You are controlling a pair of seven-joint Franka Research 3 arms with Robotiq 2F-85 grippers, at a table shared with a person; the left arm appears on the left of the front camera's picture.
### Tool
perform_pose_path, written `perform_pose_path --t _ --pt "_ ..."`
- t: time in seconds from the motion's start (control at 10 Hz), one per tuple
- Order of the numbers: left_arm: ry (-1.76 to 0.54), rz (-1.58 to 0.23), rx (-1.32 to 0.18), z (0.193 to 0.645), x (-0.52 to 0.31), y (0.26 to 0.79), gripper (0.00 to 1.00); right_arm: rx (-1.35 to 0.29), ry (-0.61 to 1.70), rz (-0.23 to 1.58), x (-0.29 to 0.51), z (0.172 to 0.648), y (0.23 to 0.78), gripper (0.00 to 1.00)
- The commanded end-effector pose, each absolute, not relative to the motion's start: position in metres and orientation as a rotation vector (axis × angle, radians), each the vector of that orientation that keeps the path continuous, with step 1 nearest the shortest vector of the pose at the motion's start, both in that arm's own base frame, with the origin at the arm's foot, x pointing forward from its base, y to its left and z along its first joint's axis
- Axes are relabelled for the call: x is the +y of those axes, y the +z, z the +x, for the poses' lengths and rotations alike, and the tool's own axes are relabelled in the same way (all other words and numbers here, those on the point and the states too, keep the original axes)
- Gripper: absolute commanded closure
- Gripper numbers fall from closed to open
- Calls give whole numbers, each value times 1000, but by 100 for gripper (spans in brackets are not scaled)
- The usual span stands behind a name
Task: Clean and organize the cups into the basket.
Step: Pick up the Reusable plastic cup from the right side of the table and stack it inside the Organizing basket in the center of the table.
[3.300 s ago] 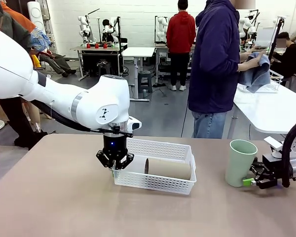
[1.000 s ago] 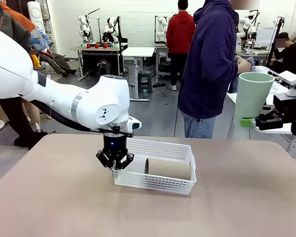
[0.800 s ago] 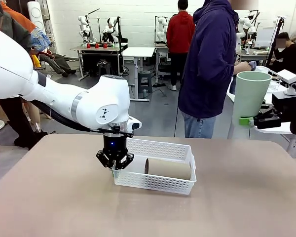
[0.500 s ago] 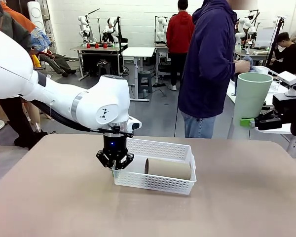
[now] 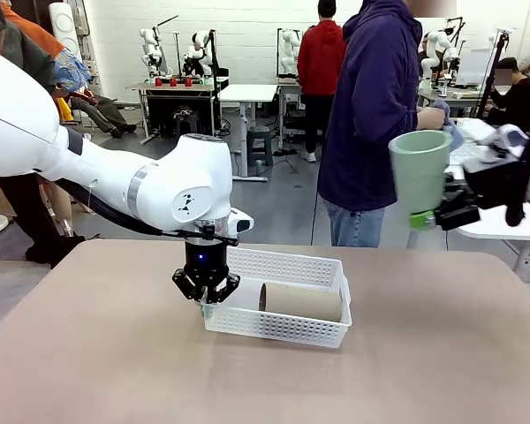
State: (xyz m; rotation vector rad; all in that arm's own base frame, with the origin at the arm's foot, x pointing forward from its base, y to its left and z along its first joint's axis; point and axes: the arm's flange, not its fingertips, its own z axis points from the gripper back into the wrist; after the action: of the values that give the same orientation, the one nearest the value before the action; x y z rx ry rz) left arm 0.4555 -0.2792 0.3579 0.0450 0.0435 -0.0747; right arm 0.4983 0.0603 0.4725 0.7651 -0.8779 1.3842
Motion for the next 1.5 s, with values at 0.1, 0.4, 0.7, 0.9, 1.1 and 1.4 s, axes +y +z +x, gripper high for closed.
perform_pose_path --t 0.1,0.4,0.7,0.9,1.1,1.4 --pt "-75 45 44 455 -281 358 100 -500 1480 564 149 534 473 23" --pt "-75 45 44 455 -281 358 100 -271 1553 467 215 552 447 23" --pt "-75 45 44 455 -281 358 100 -179 1613 451 255 557 426 23" --pt "-75 45 44 455 -281 358 100 -137 1636 450 271 557 414 23" --pt "-75 45 44 455 -281 358 100 -97 1648 472 277 558 403 23" --pt "-75 45 44 455 -281 358 100 -67 1661 497 282 565 384 23"
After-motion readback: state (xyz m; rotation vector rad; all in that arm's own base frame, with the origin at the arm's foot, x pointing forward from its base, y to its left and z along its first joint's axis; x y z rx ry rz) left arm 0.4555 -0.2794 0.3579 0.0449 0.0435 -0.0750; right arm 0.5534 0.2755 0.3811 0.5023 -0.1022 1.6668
